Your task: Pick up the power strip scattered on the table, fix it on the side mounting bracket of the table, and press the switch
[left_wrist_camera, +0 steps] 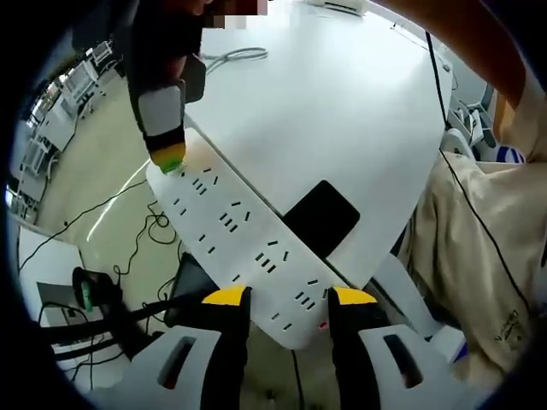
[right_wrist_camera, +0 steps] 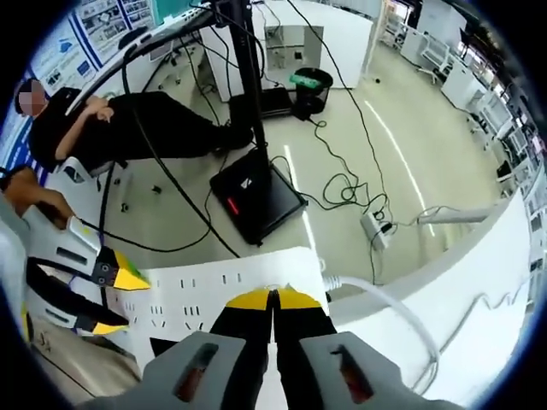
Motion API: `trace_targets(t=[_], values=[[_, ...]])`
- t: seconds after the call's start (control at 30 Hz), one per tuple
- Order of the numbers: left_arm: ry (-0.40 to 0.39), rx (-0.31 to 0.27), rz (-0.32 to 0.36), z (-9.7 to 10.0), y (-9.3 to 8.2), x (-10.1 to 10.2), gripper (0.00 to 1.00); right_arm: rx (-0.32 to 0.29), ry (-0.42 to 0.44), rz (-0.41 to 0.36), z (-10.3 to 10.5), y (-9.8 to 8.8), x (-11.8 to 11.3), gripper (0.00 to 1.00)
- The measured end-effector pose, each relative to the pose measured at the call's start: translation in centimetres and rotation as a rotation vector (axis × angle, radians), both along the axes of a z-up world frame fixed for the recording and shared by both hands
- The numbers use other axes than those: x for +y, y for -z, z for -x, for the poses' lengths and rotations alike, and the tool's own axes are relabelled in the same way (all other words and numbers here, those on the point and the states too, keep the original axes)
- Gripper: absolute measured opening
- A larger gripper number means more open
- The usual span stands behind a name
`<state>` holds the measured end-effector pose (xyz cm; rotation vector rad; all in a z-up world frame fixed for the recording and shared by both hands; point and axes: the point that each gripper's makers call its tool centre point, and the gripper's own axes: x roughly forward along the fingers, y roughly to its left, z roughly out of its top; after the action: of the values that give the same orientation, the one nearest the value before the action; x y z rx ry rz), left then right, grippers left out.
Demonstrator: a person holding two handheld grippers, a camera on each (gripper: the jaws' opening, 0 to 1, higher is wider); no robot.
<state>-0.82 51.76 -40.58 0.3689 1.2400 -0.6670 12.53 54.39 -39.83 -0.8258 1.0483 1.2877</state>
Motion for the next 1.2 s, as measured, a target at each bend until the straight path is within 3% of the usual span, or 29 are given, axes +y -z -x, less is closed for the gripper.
trace_targets(t=[0.2, 0.47, 1.2], values=[[0.002, 0.001, -0.001, 0.0, 0.0, 0.0, 0.41, -0.022, -0.008, -0.099, -0.6, -1.5, 0.4, 0.00], [0.002, 0.003, -0.004, 0.1, 0.0, -0.1, 0.41, -0.007, -0.008, -0.198, -0.7, -3.4, 0.1, 0.00], [0.007, -0.015, 0.011, 0.3, 0.0, -0.1, 0.41, -0.080, 0.002, -0.345, -1.9, -6.9, -3.9, 0.09]])
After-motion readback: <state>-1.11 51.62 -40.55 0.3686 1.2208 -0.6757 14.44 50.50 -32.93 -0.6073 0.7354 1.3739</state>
